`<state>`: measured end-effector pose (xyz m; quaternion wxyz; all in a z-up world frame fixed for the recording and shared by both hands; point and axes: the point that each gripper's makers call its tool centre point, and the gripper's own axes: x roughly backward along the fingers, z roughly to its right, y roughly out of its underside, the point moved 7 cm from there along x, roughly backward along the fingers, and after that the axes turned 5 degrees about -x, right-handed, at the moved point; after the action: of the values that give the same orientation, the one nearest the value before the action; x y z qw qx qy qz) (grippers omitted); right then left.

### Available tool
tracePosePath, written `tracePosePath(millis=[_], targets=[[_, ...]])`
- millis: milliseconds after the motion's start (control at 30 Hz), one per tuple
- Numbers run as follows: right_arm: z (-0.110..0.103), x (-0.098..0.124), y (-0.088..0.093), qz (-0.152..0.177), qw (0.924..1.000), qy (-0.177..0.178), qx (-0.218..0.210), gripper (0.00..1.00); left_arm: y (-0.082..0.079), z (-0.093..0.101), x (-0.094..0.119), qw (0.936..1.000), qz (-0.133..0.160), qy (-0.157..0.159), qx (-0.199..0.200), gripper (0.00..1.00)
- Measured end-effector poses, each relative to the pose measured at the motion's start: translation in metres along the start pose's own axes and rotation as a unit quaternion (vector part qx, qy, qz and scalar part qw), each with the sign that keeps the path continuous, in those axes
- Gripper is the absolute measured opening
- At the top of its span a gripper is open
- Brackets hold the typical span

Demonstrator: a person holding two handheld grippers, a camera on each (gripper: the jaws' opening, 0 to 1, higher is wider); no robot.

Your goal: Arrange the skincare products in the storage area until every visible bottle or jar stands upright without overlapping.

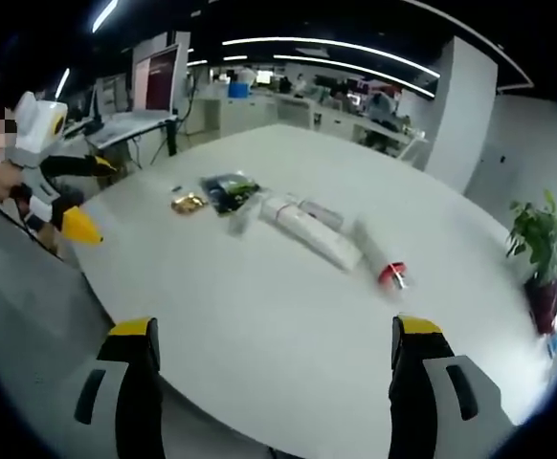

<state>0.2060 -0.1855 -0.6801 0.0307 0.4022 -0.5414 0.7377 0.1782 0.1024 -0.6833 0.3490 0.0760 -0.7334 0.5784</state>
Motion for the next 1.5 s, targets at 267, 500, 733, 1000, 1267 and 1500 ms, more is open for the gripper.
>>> tracePosePath(millis=[267, 500, 733, 1000, 1267, 1500], targets=[[0.024, 0.001, -0.009, -0.003, 0.9998, 0.003, 0.02, 1.0, 0.004, -0.011, -0.005, 1.0, -0.006, 0.001, 0.005, 0.99], [0.047, -0.001, -0.016, -0.009, 0.9992, 0.008, 0.038, 1.0, 0.006, -0.016, -0.006, 0.9999, -0.008, -0.004, 0.006, 0.99], [0.068, -0.007, -0.025, -0.009, 0.9985, 0.012, 0.053, 1.0, 0.007, -0.017, -0.009, 0.9999, -0.013, -0.004, 0.002, 0.99], [0.087, -0.026, -0.036, -0.012, 0.9967, -0.002, 0.08, 1.0, 0.008, -0.019, -0.007, 0.9998, -0.013, -0.013, 0.004, 0.99], [0.109, -0.043, -0.04, -0.026, 0.996, -0.008, 0.085, 1.0, 0.01, -0.019, -0.007, 0.9996, -0.022, -0.015, -0.002, 0.99], [0.126, -0.059, -0.033, -0.051, 0.9949, -0.015, 0.086, 0.94, 0.011, -0.018, -0.006, 0.9996, -0.024, -0.014, -0.001, 0.99]])
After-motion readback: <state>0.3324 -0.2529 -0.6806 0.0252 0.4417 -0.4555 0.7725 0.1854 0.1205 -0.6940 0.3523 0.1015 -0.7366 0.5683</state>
